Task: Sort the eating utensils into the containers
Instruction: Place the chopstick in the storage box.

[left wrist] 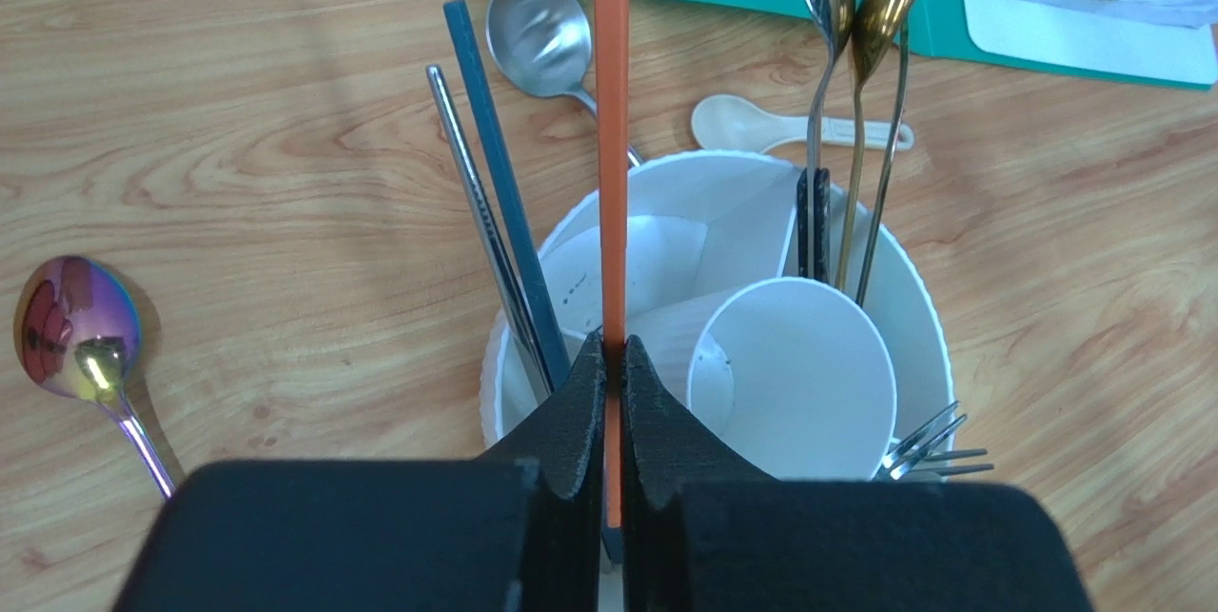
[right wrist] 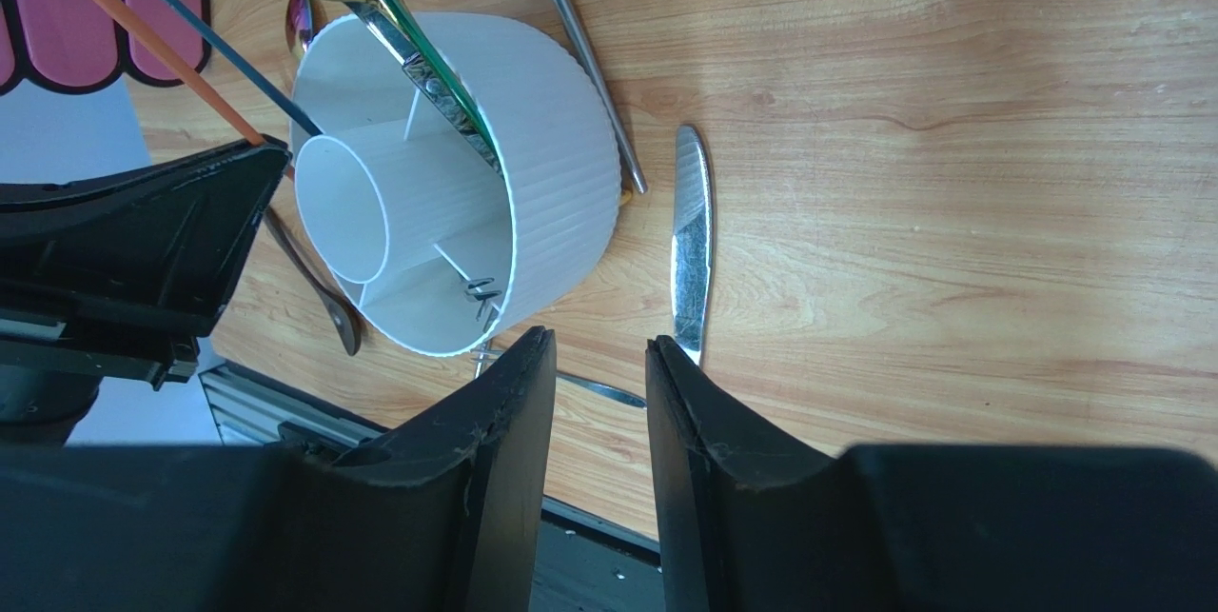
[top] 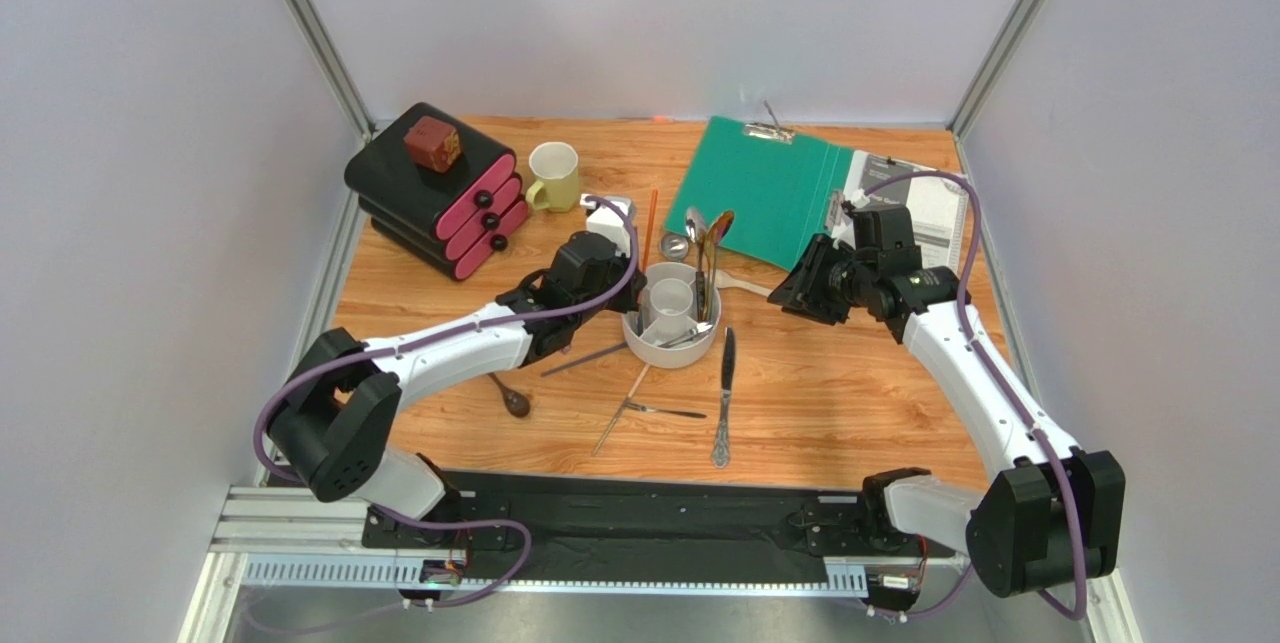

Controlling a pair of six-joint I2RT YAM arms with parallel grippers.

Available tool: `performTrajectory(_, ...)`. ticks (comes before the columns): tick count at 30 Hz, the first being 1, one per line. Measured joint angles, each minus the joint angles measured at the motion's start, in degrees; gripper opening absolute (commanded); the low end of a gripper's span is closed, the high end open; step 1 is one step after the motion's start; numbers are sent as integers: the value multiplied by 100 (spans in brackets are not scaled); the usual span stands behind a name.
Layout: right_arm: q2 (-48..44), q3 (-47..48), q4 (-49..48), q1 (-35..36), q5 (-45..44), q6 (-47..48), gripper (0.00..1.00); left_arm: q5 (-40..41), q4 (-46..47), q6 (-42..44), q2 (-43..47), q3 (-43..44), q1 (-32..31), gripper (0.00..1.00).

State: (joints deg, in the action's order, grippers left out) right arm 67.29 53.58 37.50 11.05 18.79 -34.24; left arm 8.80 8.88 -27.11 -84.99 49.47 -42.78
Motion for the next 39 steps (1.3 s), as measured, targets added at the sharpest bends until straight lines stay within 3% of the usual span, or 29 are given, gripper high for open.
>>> performTrajectory(11,0,-31,2,0,46,52,35,330,-238,-175,0,-46,-247,0)
performTrajectory(22,0,-31,4,0,125,111,35,660,-472,-417,0,-262,-415,9)
performTrajectory(29,0,-33,4,0,129,133,35,752,-472,-522,-11,-278,-494,30)
performTrajectory(39,-2,-140,59,2,129,157,35,949,-439,-560,22,-278,-525,35)
